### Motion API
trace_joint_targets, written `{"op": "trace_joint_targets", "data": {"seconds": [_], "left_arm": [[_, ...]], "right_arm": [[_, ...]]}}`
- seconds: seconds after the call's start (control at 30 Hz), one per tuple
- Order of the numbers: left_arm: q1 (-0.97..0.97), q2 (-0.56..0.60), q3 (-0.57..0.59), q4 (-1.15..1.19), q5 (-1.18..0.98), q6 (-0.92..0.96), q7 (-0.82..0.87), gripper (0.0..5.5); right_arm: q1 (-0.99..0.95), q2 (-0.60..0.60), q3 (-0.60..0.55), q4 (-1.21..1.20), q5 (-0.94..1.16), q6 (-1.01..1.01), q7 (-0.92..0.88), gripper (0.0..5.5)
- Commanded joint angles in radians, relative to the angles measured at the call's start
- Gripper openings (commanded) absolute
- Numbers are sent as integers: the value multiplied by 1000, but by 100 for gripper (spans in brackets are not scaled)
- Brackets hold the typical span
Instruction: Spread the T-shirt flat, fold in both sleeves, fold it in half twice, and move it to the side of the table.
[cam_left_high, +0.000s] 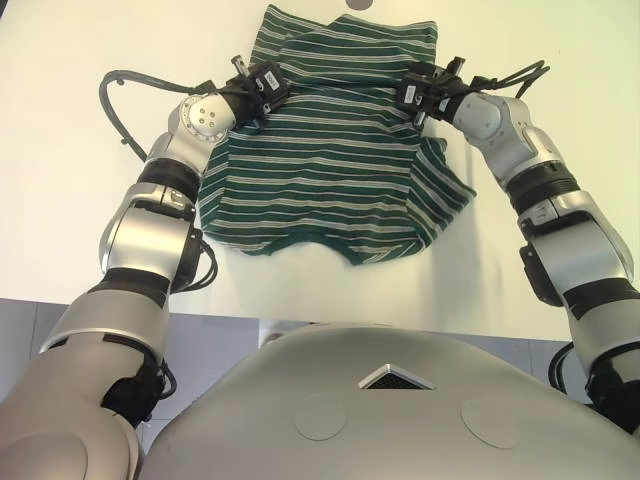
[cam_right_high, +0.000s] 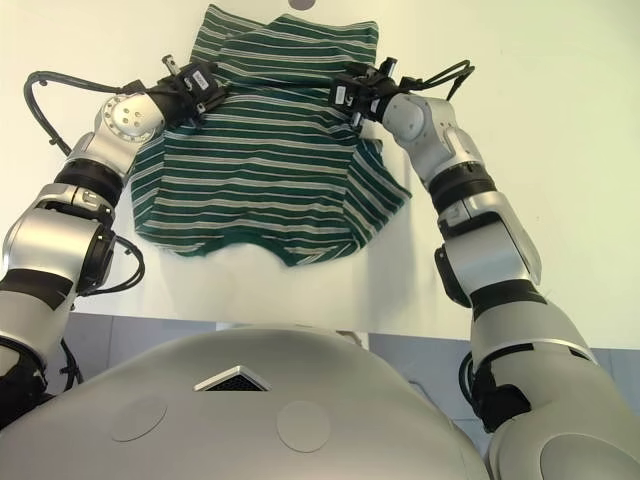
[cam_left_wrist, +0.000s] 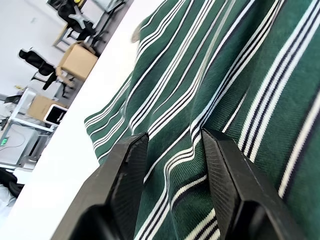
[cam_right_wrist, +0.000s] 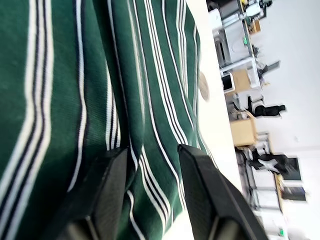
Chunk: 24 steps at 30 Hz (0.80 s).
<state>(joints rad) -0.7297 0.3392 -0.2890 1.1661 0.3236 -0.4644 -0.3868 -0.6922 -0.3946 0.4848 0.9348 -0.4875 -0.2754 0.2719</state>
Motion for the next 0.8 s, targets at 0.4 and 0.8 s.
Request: {"op": "trace_joint_targets", "data": {"seconds": [0.4, 0.8], "left_arm": [[144, 14, 352, -413, -496, 146, -339, 193], [411, 118, 465, -935, -613, 442, -289, 193]], "right_arm": [[-2, -10, -301, -185, 357, -121, 51, 184], [574, -409, -196, -1120, 691, 386, 757, 184]]}}
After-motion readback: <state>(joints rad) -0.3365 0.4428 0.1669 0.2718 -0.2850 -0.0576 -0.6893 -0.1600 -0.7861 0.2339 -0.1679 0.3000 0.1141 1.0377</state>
